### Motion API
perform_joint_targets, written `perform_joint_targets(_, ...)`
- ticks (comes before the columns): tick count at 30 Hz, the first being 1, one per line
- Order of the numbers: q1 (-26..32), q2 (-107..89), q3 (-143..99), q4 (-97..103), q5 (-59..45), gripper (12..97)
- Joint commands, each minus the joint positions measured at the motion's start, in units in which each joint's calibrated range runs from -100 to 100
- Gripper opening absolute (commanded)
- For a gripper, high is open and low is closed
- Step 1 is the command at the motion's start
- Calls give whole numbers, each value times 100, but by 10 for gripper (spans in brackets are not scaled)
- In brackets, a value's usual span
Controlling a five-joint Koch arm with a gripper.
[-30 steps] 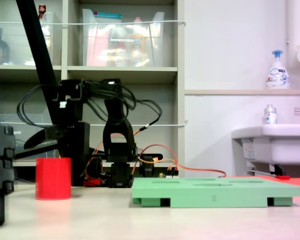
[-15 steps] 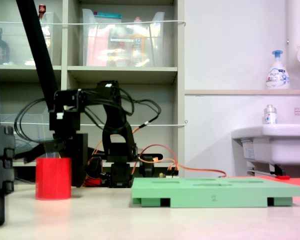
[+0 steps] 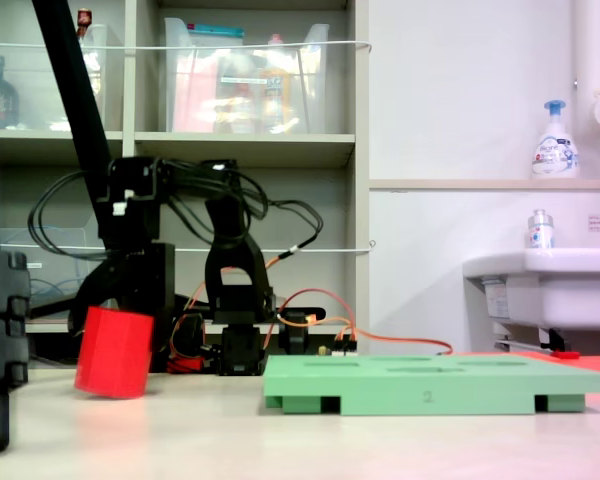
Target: Put the octagonal pillar block into the corresponding hole
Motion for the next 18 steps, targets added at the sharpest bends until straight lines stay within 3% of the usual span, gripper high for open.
perform_joint_targets(1,15,40,-177,-271,-44,311)
perform_joint_targets(11,34,-295,-167,-685,68,311)
perform_joint_targets(18,215,-1859,-57,-685,454,311)
